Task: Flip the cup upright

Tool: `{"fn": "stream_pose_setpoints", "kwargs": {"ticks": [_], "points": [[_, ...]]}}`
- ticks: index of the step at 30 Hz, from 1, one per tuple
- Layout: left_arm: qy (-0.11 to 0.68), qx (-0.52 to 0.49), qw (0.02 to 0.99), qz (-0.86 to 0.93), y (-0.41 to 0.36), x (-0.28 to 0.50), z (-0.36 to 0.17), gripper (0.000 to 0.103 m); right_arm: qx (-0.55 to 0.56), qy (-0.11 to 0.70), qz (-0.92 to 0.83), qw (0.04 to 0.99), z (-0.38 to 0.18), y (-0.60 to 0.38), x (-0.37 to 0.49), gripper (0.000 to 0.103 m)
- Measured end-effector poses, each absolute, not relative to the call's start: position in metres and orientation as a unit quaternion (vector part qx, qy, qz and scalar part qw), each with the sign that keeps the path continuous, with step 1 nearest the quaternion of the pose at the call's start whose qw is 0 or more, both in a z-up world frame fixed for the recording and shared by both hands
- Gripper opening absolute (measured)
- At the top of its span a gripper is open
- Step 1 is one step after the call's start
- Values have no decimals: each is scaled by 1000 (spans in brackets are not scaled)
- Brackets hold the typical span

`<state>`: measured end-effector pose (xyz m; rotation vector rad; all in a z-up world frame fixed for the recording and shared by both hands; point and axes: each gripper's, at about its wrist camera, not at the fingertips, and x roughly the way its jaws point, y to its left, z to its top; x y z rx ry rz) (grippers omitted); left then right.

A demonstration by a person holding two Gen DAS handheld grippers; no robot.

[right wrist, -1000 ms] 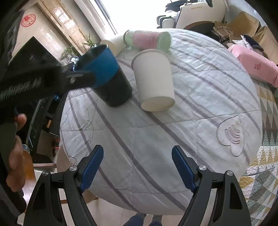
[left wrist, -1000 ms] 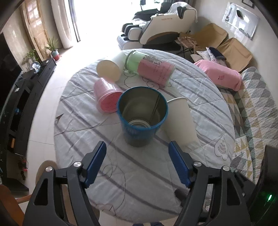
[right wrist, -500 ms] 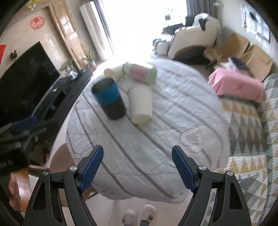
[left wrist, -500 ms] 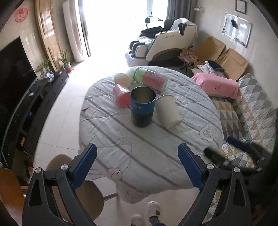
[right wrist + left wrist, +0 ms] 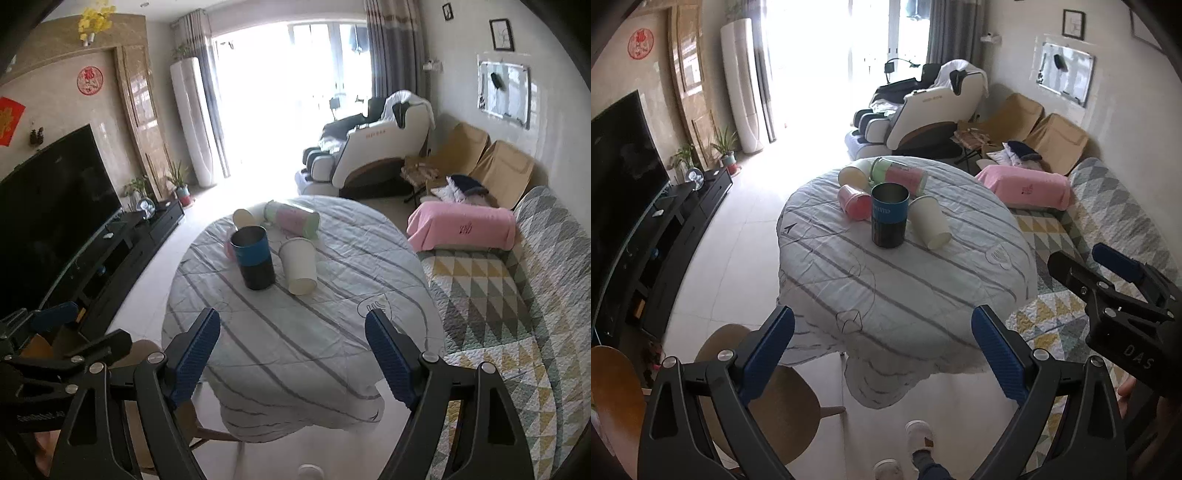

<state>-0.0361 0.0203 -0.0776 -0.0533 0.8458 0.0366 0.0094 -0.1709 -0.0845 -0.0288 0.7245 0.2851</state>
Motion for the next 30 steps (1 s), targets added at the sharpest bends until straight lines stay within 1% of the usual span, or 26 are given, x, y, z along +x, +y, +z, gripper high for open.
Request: {"fn": "stream_pose_setpoints", "kwargs": {"ticks": [6,18,30], "points": [[392,-18,919,15,22,-57,-64,100,-14,333,137,933,-73,-168,-16,82],[375,-5,927,18,18,-70,-54,100,-9,324,134,936,-65,-170,-28,82],[364,-2,931,34,17,-56,-52,100,-11,324,136,936,-63,-170,-25,82]]}}
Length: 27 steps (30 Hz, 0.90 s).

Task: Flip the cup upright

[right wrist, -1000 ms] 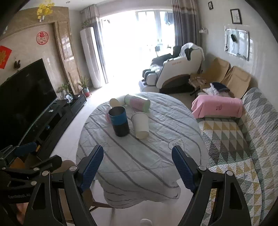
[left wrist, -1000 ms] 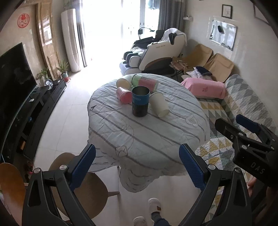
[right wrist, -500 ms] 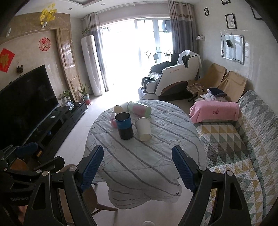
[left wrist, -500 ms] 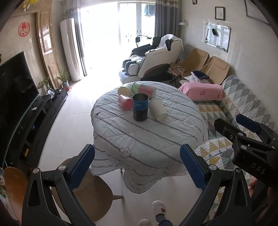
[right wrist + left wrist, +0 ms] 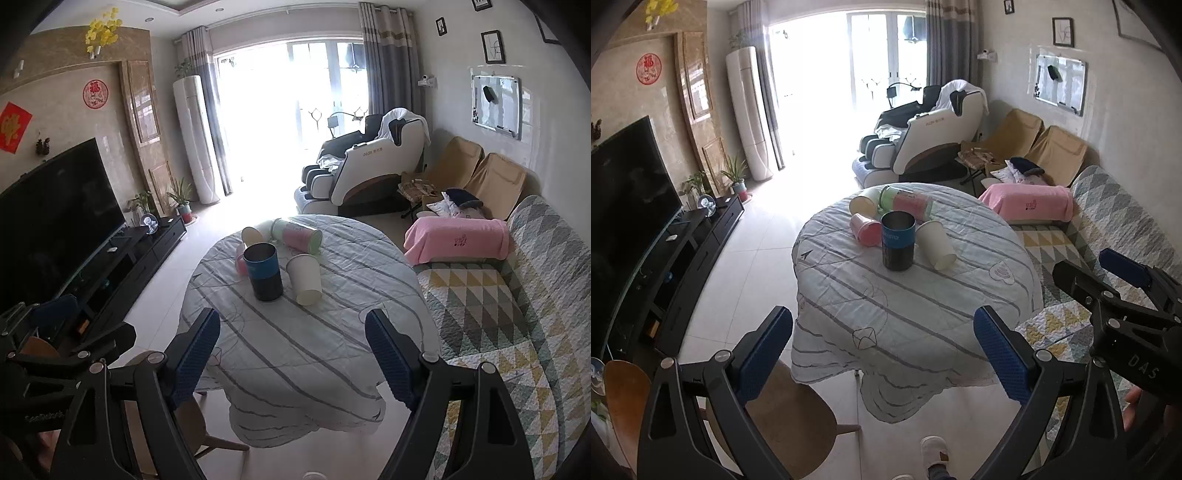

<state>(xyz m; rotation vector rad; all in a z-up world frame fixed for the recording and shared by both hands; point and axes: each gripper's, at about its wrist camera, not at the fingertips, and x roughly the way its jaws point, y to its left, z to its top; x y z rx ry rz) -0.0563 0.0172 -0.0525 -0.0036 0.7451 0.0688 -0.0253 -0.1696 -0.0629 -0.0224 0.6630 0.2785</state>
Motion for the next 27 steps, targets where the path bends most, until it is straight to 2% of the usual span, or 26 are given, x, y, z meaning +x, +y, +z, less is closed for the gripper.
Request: {"fn": "stream_pose_setpoints", "kwargs": {"ticks": [27], "points": [[367,0,930,35,11,-12,-64,100,-16,355,142,924,-71,-174,25,82]]}}
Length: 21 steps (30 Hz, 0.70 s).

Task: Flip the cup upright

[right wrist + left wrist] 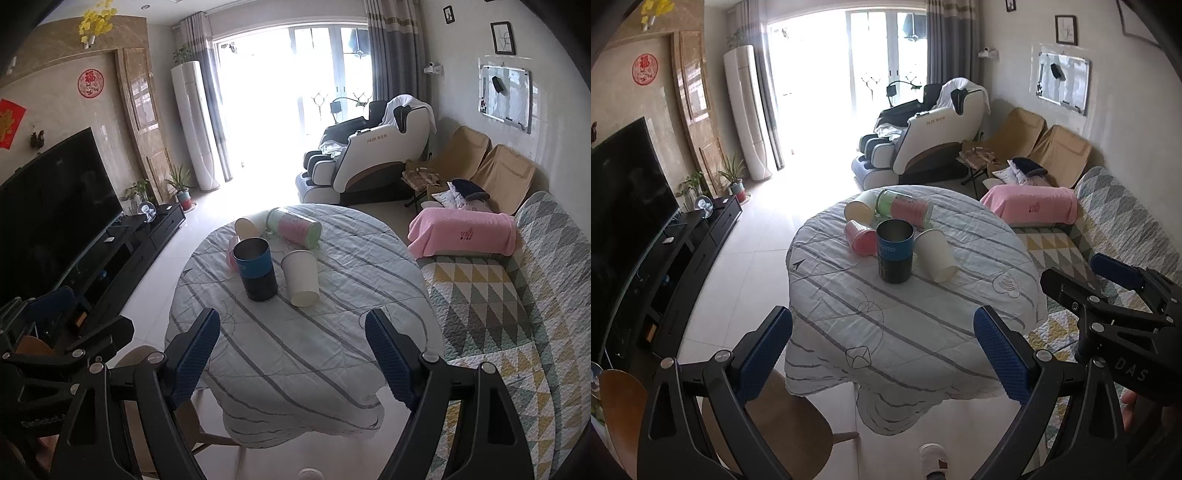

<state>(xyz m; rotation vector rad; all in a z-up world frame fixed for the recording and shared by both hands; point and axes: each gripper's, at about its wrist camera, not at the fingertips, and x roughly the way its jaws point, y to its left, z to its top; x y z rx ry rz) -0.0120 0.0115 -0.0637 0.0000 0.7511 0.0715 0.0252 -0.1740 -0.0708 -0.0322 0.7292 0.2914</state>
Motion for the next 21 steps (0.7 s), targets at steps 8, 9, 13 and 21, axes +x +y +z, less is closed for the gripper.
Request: {"fn": "stream_pose_setpoints", "kwargs": {"ticks": [8,9,13,21], "points": [[367,3,930,35,9,-6,-69,100,-16,364,145,920,-76,-174,36,82],[367,3,930,36,7,-5,-70,100,-16,366,145,919,-77,-174,38,82],[370,5,928,38,5,2,-74,100,-15,373,148,916,-81,-174,46,82],[386,6,921,48,0,22,-82,100,-17,387,156,908,-92,-174,69,82]]}}
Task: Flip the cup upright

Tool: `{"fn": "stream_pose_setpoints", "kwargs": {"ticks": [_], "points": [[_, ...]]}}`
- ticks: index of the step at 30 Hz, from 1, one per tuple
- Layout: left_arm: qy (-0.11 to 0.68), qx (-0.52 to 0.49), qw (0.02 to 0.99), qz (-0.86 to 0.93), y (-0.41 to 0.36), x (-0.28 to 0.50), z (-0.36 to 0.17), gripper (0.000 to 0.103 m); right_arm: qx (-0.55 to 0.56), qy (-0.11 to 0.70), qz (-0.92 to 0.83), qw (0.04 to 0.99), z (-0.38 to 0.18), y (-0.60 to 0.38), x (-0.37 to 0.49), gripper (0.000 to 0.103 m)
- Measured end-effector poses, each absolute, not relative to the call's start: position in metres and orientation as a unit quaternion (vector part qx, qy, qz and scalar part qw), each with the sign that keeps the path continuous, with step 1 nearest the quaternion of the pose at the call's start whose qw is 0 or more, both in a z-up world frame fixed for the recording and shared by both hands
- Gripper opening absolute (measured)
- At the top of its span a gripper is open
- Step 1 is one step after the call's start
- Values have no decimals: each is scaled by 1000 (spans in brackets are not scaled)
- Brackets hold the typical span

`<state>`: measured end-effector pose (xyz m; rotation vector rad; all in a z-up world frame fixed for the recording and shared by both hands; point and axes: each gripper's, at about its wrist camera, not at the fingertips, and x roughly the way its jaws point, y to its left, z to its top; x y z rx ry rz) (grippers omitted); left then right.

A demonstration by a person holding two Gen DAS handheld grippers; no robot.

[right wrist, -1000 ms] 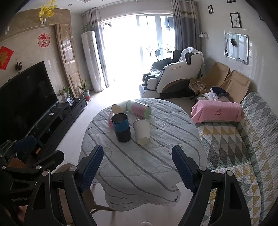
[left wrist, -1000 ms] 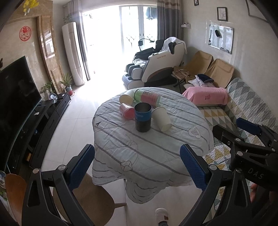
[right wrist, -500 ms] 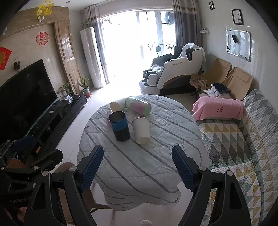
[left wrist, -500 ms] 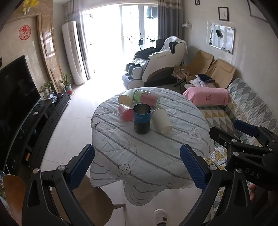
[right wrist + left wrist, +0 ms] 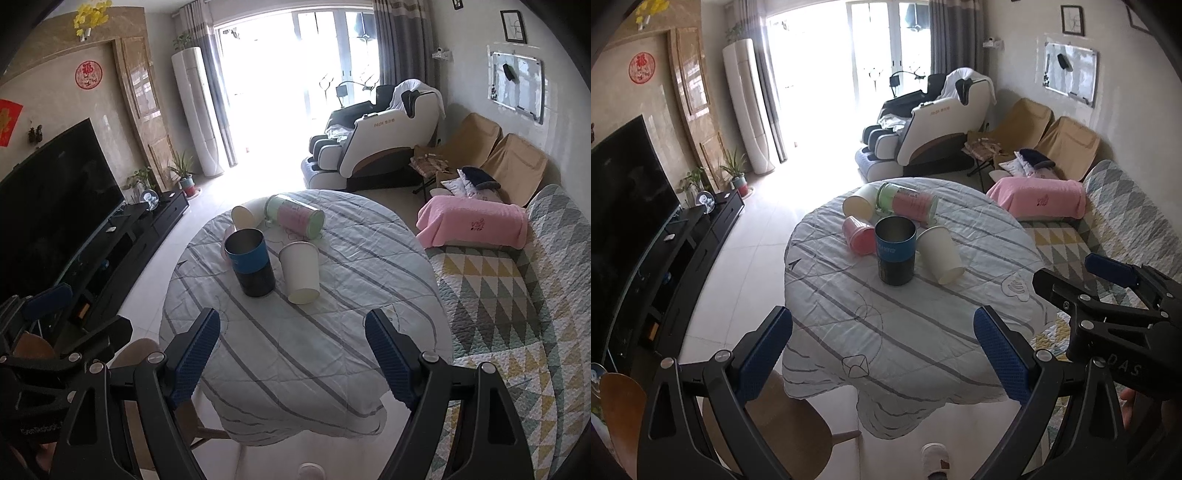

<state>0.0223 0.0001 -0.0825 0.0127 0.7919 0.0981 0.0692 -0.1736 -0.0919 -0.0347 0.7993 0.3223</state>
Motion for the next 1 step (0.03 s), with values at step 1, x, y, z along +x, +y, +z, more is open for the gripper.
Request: {"fn": "stream_pose_setpoints", "kwargs": {"ticks": [1], "points": [[388,6,920,46,0,25,-83,100,-17,390,158,907,-94,-174,74,82]]}}
